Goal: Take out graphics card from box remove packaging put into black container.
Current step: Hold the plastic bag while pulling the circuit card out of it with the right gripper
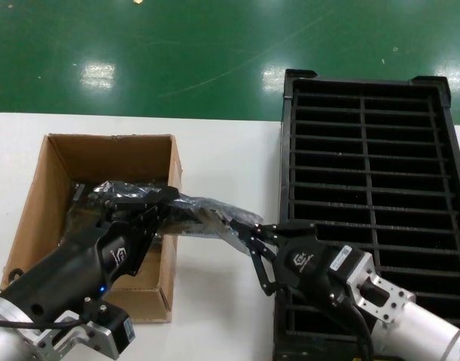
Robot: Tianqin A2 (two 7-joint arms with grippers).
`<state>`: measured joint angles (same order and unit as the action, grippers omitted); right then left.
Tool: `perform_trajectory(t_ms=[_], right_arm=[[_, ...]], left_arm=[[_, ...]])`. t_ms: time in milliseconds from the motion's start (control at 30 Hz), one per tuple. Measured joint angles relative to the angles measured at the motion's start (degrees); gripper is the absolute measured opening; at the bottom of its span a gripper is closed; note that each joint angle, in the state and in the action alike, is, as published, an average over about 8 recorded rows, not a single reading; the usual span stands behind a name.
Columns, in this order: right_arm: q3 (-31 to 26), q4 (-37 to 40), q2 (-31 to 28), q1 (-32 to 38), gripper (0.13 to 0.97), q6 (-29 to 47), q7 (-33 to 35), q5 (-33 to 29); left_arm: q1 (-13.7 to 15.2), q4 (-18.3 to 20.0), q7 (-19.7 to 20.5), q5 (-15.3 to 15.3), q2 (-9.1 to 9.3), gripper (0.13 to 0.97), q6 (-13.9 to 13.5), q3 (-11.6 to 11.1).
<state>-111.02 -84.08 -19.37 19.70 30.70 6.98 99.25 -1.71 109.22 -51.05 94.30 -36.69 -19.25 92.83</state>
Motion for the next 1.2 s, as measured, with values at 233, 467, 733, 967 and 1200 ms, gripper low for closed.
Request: perform_trajectory(t_ms=[233, 467, 733, 967, 1200], right_arm=[[0.3, -0.91, -0.4, -1.19, 0.134, -0.35, -0.14, 0.32], [-0.8, 0.68, -1.06, 1.52, 0.134, 1.95, -0.74, 0.05], [-2.95, 2.58, -1.91, 5.45, 0.134, 5.17, -3.44, -1.03], [-3.51, 3.59, -2.21, 7.07, 0.145, 7.07, -5.2, -0.73], [-3.57, 4.19, -2.23, 7.76, 0.178, 8.04, -6.9, -0.17]], left_arm=[[0.0, 0.0, 0.0, 0.0, 0.0, 0.14, 0.0, 0.0], [0.0, 0.0, 0.0, 0.0, 0.0, 0.14, 0.0, 0.0], [0.0, 0.0, 0.0, 0.0, 0.0, 0.14, 0.0, 0.0], [0.0, 0.0, 0.0, 0.0, 0.0, 0.14, 0.0, 0.0], [0.0, 0.0, 0.0, 0.0, 0.0, 0.14, 0.0, 0.0]])
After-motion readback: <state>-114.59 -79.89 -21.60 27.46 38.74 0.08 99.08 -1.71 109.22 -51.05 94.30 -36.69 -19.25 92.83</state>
